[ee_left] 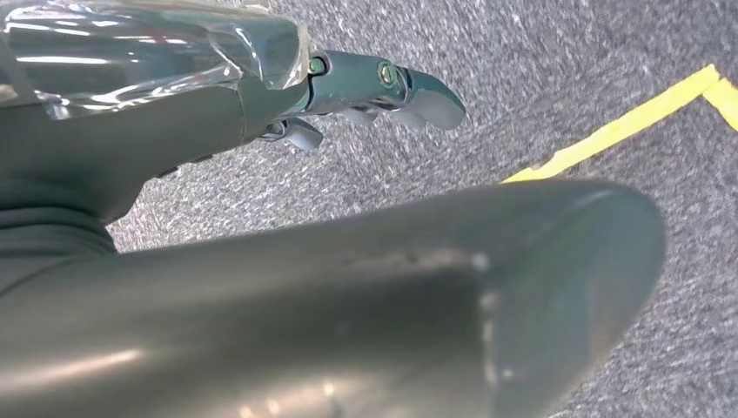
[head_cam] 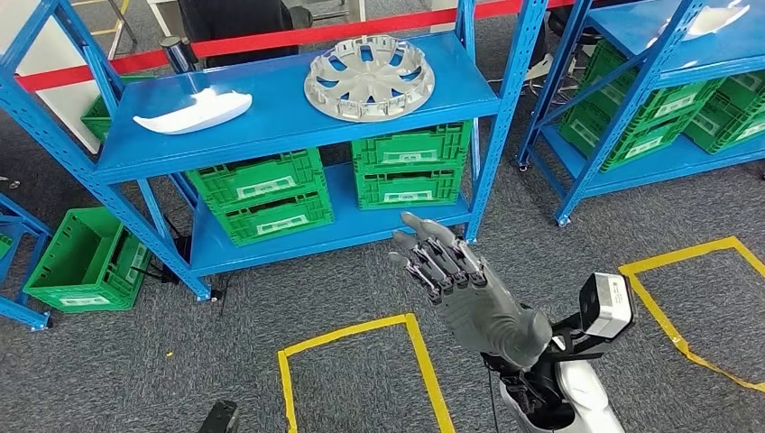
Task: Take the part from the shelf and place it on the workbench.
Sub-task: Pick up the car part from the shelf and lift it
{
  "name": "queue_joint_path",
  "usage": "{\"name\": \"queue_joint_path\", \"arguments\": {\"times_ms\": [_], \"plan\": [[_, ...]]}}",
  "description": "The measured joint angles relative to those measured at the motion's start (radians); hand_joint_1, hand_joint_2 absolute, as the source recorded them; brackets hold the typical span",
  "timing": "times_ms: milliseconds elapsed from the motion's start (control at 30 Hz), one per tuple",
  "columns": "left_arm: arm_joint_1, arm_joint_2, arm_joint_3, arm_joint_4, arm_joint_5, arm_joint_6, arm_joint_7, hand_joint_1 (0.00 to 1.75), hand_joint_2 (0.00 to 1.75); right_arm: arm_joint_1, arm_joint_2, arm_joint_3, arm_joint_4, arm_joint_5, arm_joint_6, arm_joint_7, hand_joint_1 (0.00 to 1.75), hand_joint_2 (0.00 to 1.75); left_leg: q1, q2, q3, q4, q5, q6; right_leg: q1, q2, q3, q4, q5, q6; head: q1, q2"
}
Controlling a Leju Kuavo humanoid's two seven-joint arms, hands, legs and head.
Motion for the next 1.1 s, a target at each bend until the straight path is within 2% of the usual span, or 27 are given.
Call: {"name": "queue_joint_path", "arguments": {"times_ms": [67,100,133,167,233,267,300,333,433,500,567,600,633,667,733,800,900,967,1000,1067,1100], "plan": [[0.004,0.001,0.000,0.000,0.008,0.000,0.001,0.00,0.00,-0.001,-0.001,0.004,-0.003,-0.014,-0.044,0.034,0.00,0.00,0.002,0.002,-0.067,0.137,-0.059,-0.009,0.002,0.000,-0.001,0.000,0.000,-0.003,0.000,0.000],[0.008,0.001,0.000,0.000,0.011,0.000,0.002,0.00,0.00,-0.002,-0.002,0.005,-0.003,-0.023,-0.070,0.054,0.00,0.00,0.002,0.002,-0.094,0.190,-0.072,-0.011,0.003,0.000,-0.001,0.001,-0.001,-0.003,0.000,0.000],[0.012,0.000,0.000,0.000,0.013,0.000,0.003,0.00,0.00,-0.002,-0.004,0.006,-0.004,-0.035,-0.093,0.075,0.00,0.00,0.002,0.003,-0.104,0.205,-0.065,-0.010,0.004,0.001,0.000,0.001,-0.001,-0.004,0.000,0.000],[0.015,0.000,0.000,0.001,0.014,0.000,0.004,0.00,0.00,-0.002,-0.005,0.007,-0.007,-0.049,-0.109,0.092,0.00,0.00,0.002,0.003,-0.096,0.178,-0.040,-0.007,0.005,0.001,0.001,0.001,-0.001,-0.004,0.000,0.000],[0.017,0.002,0.000,0.002,0.014,0.001,0.007,0.00,0.00,-0.003,-0.009,0.007,-0.016,-0.079,-0.123,0.115,0.00,0.00,0.000,0.003,-0.036,0.043,0.031,0.006,0.007,0.003,0.003,0.000,-0.001,-0.003,0.000,0.000],[0.017,0.004,0.000,0.002,0.014,0.001,0.008,0.00,0.00,-0.005,-0.011,0.008,-0.021,-0.090,-0.124,0.121,0.00,0.00,-0.002,0.003,-0.007,-0.018,0.053,0.013,0.010,0.003,0.003,0.000,-0.001,-0.002,0.000,0.000],[0.016,0.005,0.000,0.002,0.014,0.001,0.009,0.00,0.00,-0.007,-0.012,0.008,-0.025,-0.097,-0.125,0.125,0.00,0.00,-0.006,0.003,0.011,-0.059,0.063,0.019,0.011,0.003,0.001,-0.001,0.000,-0.001,0.000,0.000],[0.017,0.006,0.000,0.002,0.014,0.001,0.009,0.00,0.00,-0.008,-0.014,0.009,-0.028,-0.101,-0.125,0.129,0.00,0.00,-0.009,0.003,0.017,-0.075,0.062,0.023,0.012,0.003,0.000,-0.002,0.001,0.002,0.000,0.000],[0.018,0.008,0.000,0.003,0.015,0.001,0.010,0.00,0.00,-0.009,-0.018,0.011,-0.035,-0.106,-0.126,0.135,0.00,0.00,-0.010,0.004,0.026,-0.094,0.070,0.035,0.013,0.001,-0.005,0.002,-0.001,0.014,0.000,0.000],[0.017,0.007,0.000,0.003,0.015,0.001,0.010,0.00,0.00,-0.011,-0.023,0.013,-0.040,-0.108,-0.126,0.136,0.00,0.00,-0.007,0.006,0.036,-0.109,0.082,0.044,0.015,-0.001,-0.038,0.070,-0.036,0.010,0.001,0.000],[0.017,0.005,0.000,0.003,0.015,0.001,0.011,0.00,0.00,-0.012,-0.028,0.014,-0.040,-0.108,-0.126,0.137,0.00,0.00,-0.009,0.006,0.034,-0.109,0.084,0.047,0.014,-0.001,-0.103,0.207,-0.094,0.004,0.002,0.000],[0.018,0.004,0.000,0.003,0.015,0.001,0.011,0.00,0.00,-0.011,-0.030,0.015,-0.040,-0.108,-0.127,0.137,0.00,0.00,-0.011,0.006,0.033,-0.108,0.084,0.047,0.014,-0.001,-0.129,0.262,-0.111,0.005,0.001,0.000],[0.018,0.004,0.000,0.003,0.015,0.001,0.011,0.00,0.00,-0.010,-0.033,0.015,-0.040,-0.108,-0.127,0.137,0.00,0.00,-0.012,0.005,0.031,-0.106,0.083,0.047,0.014,-0.001,-0.139,0.284,-0.114,0.011,0.001,0.000],[0.019,0.003,0.000,0.003,0.015,0.001,0.011,0.00,0.00,-0.010,-0.034,0.016,-0.040,-0.108,-0.127,0.137,0.00,0.00,-0.012,0.004,0.031,-0.104,0.083,0.046,0.014,-0.001,-0.128,0.263,-0.101,0.019,0.001,0.000],[0.019,0.002,0.000,0.003,0.015,0.001,0.011,0.00,0.00,-0.011,-0.037,0.016,-0.040,-0.108,-0.127,0.137,0.00,0.00,-0.012,0.002,0.030,-0.095,0.078,0.042,0.013,-0.004,-0.060,0.126,-0.050,0.033,0.002,0.000],[0.018,0.002,0.000,0.003,0.015,0.001,0.011,0.00,0.00,-0.012,-0.037,0.017,-0.041,-0.108,-0.127,0.137,0.00,0.00,-0.015,0.000,0.024,-0.082,0.070,0.033,0.014,-0.005,-0.007,0.021,-0.016,0.028,0.001,0.000],[0.018,0.002,0.000,0.003,0.015,0.000,0.013,0.00,0.00,-0.012,-0.040,0.019,-0.043,-0.108,-0.113,0.135,0.00,0.00,-0.016,0.001,0.018,-0.075,0.064,0.023,0.017,-0.003,0.001,0.005,-0.010,0.006,0.000,0.000],[0.015,0.002,-0.001,0.003,0.011,-0.001,0.019,0.00,0.00,-0.013,-0.041,0.019,-0.046,-0.108,-0.087,0.129,0.00,0.00,-0.011,0.002,0.003,-0.045,0.043,0.012,0.012,-0.002,0.002,0.003,-0.009,-0.004,0.000,0.000],[0.013,0.003,-0.001,0.003,0.009,-0.003,0.022,0.00,0.00,-0.013,-0.041,0.019,-0.047,-0.108,-0.071,0.125,0.00,0.00,-0.008,0.003,-0.018,-0.003,0.018,0.006,0.009,-0.002,0.003,0.002,-0.009,-0.008,-0.001,0.000],[0.009,0.005,-0.001,0.003,0.005,-0.009,0.029,0.00,0.00,-0.013,-0.040,0.020,-0.048,-0.107,-0.047,0.120,0.00,0.00,-0.003,0.003,-0.082,0.128,-0.039,-0.005,0.011,-0.002,0.003,0.003,-0.010,-0.011,-0.001,0.000],[0.009,0.005,-0.001,0.003,0.005,-0.013,0.031,0.00,0.00,-0.012,-0.040,0.020,-0.048,-0.107,-0.039,0.119,0.00,0.00,-0.001,0.003,-0.113,0.186,-0.055,-0.008,0.011,-0.001,0.004,0.003,-0.011,-0.011,-0.001,0.000]]}}
